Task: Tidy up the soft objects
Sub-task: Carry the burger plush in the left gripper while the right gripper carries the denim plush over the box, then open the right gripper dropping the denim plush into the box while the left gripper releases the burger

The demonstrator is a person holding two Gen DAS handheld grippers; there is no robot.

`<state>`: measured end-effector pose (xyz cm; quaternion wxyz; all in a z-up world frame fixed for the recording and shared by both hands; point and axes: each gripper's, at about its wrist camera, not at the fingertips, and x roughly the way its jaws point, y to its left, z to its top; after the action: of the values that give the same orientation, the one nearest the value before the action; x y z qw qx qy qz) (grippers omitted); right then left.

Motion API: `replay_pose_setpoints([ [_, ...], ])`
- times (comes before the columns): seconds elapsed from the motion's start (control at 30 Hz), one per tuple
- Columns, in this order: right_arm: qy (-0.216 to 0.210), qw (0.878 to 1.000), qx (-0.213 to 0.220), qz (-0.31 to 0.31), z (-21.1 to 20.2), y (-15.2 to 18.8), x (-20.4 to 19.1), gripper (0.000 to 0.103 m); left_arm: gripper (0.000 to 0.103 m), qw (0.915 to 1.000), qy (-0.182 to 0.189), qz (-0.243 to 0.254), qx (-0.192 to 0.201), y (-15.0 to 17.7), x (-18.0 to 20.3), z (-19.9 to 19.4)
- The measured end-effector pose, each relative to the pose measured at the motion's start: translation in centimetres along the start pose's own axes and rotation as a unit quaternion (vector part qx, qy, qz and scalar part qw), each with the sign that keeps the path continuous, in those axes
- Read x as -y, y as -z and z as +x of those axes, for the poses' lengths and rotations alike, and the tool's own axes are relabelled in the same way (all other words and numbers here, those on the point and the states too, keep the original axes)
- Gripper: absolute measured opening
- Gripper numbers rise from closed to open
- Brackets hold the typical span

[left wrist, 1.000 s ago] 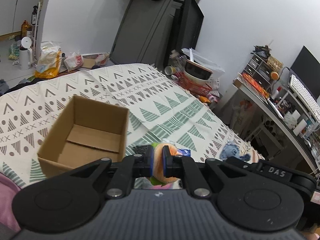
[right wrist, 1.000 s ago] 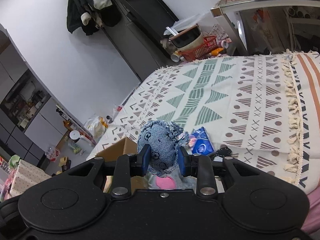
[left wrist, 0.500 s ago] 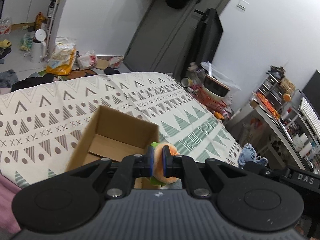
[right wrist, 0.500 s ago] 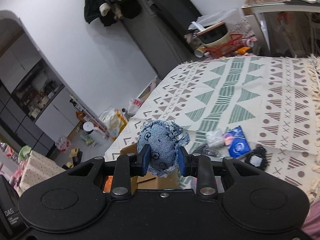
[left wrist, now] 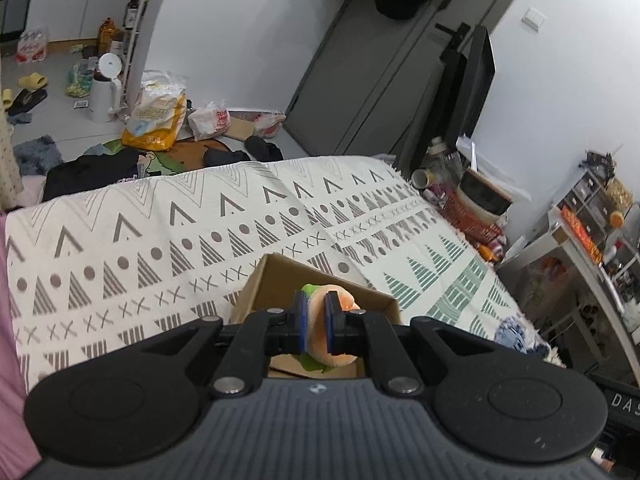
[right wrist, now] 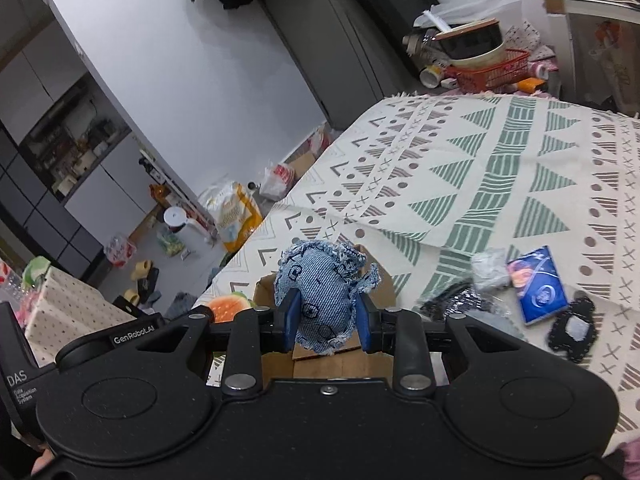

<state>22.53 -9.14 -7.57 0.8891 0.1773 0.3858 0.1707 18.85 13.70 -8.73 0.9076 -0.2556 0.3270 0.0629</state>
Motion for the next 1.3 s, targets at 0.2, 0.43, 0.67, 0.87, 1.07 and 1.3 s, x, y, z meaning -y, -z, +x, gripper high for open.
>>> replay_pose_setpoints([
  [0.2,0.01,1.0,-0.021,0.005,3.4,-0.4,-1.0,0.029,0.008,0.9999,0.004,0.006,-0.015,-1.2,-0.9,2.5],
  [0.43,0.024,0.999,-0.034,-0.008,6.1,-1.2,-2.2,0.029,0.008,0.999,0.027,-0.007,-0.036,-0.8,-2.1,6.2],
  [0.67,0.025,0.998,-0.051,-0.012,8.7,-1.7,-3.1,0.029,0.009,0.9983,0.032,-0.013,-0.048,-0.4,-3.6,8.5],
  [0.87,0.032,0.997,-0.068,-0.016,10.1,-1.6,-3.5,0.032,0.018,0.9989,0.019,-0.025,-0.035,-0.7,-4.6,8.8],
  [1.07,0.028,0.997,-0.073,-0.015,10.1,-1.3,-3.7,0.055,0.055,0.9998,0.006,-0.02,-0.007,-1.1,-4.8,7.6],
  [1.3,0.069,0.996,-0.031,-0.04,5.8,-1.9,-2.6,0.085,0.068,0.9995,-0.006,0.0,0.032,-1.0,-3.5,5.8],
])
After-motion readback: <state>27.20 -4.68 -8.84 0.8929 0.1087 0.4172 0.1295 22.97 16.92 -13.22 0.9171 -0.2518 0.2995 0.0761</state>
